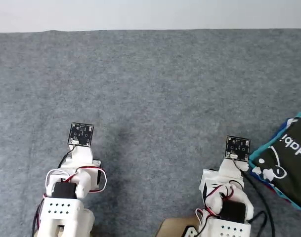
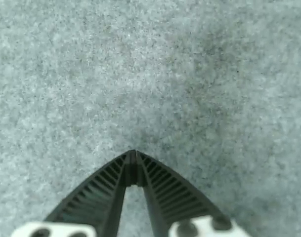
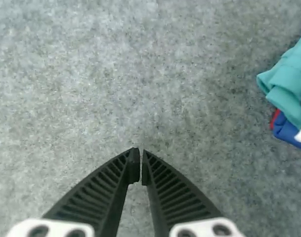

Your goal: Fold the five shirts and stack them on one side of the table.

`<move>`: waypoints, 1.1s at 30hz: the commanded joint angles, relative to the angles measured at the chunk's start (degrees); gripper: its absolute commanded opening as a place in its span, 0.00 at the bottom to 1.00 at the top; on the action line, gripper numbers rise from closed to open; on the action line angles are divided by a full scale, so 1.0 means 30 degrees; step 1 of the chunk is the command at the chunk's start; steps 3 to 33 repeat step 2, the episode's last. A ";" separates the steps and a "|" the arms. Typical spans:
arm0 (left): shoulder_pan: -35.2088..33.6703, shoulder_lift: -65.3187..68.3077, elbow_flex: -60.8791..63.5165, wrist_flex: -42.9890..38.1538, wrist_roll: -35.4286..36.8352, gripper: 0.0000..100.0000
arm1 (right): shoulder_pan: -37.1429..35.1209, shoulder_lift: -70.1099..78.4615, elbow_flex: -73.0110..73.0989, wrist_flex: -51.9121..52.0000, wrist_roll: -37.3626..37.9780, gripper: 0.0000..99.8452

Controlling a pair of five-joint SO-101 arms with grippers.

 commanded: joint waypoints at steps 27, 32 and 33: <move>-0.0088 -0.0293 0.0015 -0.0322 0.0117 0.00 | 0.0220 -0.0161 0.0645 0.0073 0.0117 0.01; -0.0088 -0.0293 0.0015 -0.0322 0.0117 0.00 | 0.0220 -0.0161 0.0645 0.0073 0.0117 0.01; -0.0088 -0.0293 0.0015 -0.0322 0.0117 0.00 | 0.0220 -0.0161 0.0645 0.0073 0.0117 0.01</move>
